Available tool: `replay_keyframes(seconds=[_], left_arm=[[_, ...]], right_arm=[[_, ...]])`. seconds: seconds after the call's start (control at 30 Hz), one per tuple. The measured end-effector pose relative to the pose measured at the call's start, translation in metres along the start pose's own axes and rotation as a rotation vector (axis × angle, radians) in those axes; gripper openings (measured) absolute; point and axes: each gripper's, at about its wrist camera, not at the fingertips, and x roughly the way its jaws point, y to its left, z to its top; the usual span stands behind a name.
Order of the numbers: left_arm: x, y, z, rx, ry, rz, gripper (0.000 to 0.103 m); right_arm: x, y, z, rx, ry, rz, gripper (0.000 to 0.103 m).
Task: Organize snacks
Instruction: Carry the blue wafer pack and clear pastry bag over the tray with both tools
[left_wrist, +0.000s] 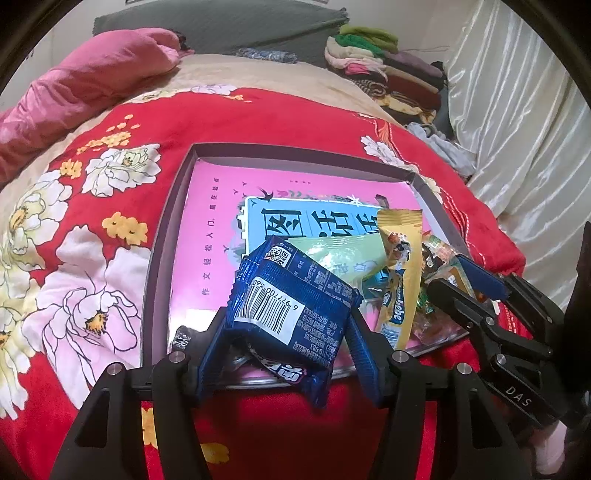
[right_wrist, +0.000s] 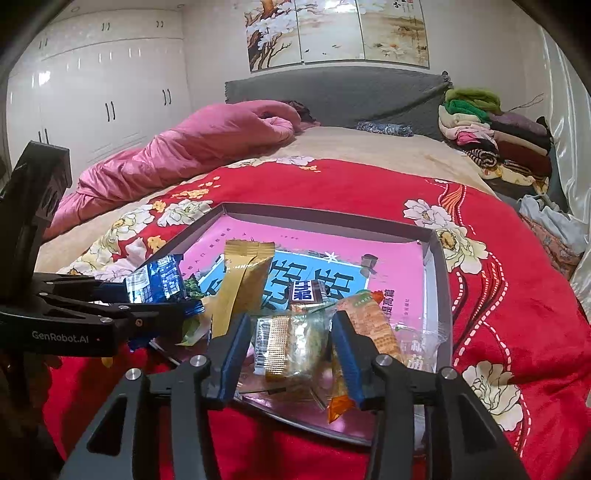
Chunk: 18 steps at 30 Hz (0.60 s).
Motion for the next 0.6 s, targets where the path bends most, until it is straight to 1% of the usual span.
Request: replay_keyframes(seconds=[0.27,0.47,0.6], left_arm=[[0.0006,-0.0009,-0.0005,0.000,0.003,-0.001,0.064],[-0.0003,-0.0023,-0.0010,0.004,0.004,-0.003,0.068],[-0.0006,-0.0040,-0.0010,0.007,0.004,-0.001,0.068]], right_arm=[[-0.0041,-0.0018,0.0002,-0.006,-0.006,-0.030,0.049],[-0.0064,-0.0042,0.0002,-0.001,-0.010,-0.034,0.051],[-0.0079,-0.0044,0.0006,-0.004,-0.018,-0.038,0.052]])
